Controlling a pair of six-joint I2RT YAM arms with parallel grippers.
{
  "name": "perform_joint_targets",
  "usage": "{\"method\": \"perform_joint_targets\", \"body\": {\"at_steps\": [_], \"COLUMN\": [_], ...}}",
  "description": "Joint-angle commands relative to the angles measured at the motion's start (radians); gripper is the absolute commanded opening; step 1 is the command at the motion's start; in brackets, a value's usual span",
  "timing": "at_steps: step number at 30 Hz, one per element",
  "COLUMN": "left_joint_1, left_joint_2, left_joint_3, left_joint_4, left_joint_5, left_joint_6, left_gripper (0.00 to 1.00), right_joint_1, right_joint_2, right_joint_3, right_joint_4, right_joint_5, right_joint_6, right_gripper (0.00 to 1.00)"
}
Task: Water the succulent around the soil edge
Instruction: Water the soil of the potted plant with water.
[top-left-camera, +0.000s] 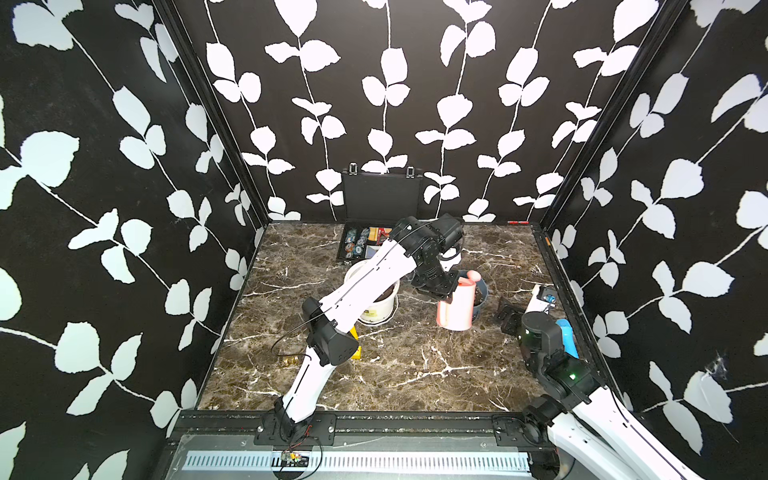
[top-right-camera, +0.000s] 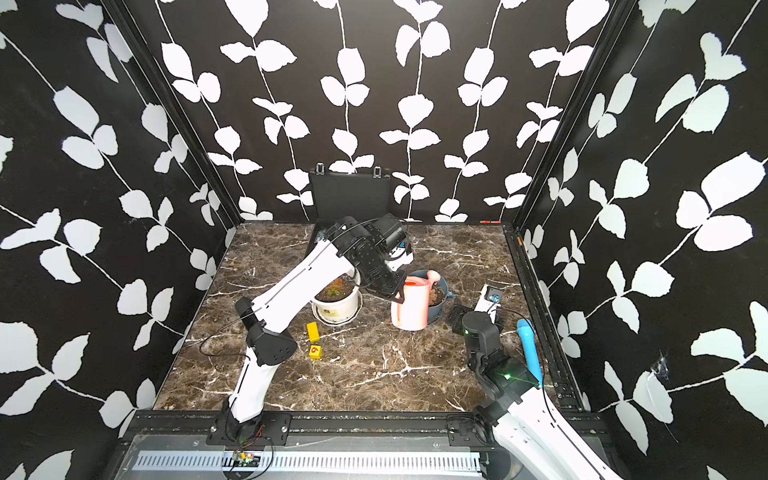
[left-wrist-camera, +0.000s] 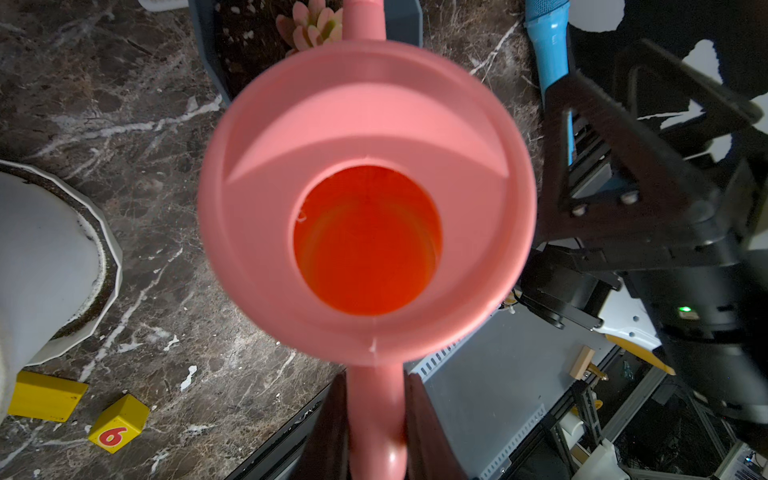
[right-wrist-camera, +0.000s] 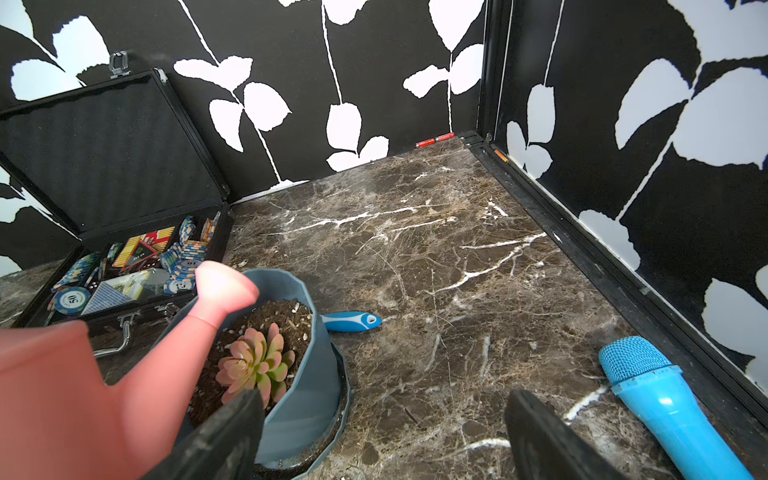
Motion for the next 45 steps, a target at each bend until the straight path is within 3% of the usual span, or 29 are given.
{"method": "perform_joint_targets", "body": {"at_steps": [1, 20, 45], "left_joint_1": [-0.013, -0.050, -0.060], "left_joint_2": [-0.005, -0.007, -0.174], "left_joint_3": [0.026, 0.019, -0.178], "left_joint_4": [-0.015, -0.007, -0.010], "left_joint_5": [0.025, 0.043, -0.024], "left_joint_6": [-0.005, 0.015, 0.065], "left_gripper": [0.00, 0.00, 0.00], "right_joint_1": [-0.006, -0.006, -0.005], "right_joint_2": [-0.010, -0.011, 0.009], "right_joint_3": [-0.006, -0.007, -0.010], "right_joint_4": [0.007, 0.010, 0.022], "right_joint_5": [0.025, 0.026, 0.022], "right_joint_6": [0.008, 0.003, 0.002], "right_gripper": [0.93, 0.93, 0.93]}}
